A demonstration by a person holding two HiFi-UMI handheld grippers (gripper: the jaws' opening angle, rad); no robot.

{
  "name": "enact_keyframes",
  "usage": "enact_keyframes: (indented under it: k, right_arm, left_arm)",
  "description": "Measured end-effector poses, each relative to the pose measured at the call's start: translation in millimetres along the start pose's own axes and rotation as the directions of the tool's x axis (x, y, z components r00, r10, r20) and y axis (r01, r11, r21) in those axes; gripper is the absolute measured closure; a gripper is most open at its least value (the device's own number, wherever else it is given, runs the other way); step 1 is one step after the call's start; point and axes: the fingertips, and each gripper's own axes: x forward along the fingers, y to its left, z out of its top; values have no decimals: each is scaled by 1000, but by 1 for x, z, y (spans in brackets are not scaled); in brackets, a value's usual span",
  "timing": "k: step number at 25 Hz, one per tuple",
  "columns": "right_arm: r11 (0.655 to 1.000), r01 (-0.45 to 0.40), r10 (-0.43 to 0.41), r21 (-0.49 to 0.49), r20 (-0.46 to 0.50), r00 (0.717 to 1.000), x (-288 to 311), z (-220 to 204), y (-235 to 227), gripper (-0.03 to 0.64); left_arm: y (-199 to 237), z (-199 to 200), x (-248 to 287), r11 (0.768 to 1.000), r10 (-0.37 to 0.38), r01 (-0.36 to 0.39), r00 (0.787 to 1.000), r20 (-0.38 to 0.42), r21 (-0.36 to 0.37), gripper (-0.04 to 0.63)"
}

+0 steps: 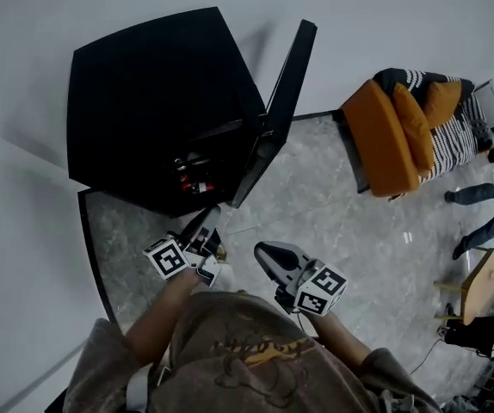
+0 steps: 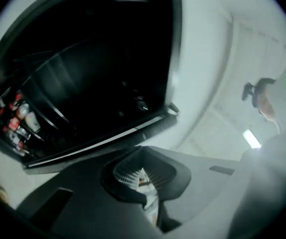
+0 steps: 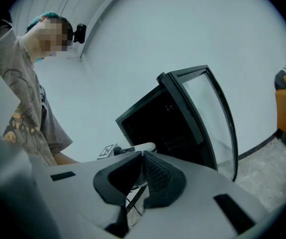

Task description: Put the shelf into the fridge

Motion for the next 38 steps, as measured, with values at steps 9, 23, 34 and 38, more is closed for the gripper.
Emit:
enact_keyframes:
  k: [9, 23, 34, 38]
  right_arm:
    - [988, -105, 108, -112, 27, 994, -18, 27, 36, 592]
    - [947, -254, 263, -198, 18, 965, -57, 32, 82, 592]
    - [941, -274, 278, -200, -9, 961, -64, 23, 90, 592]
    - [942, -279, 280, -186, -19, 960, -71, 15, 93, 592]
  left_arm:
    - [-141, -35, -28, 900, -126, 219, 958, -258, 376, 591]
    - [-193, -68, -45, 735, -101, 354, 900, -424, 578, 591]
    - [-185, -103, -59, 675, -27, 422, 834, -551, 606, 591]
    - [-181, -111, -69, 679, -6, 412, 831, -557, 607, 591]
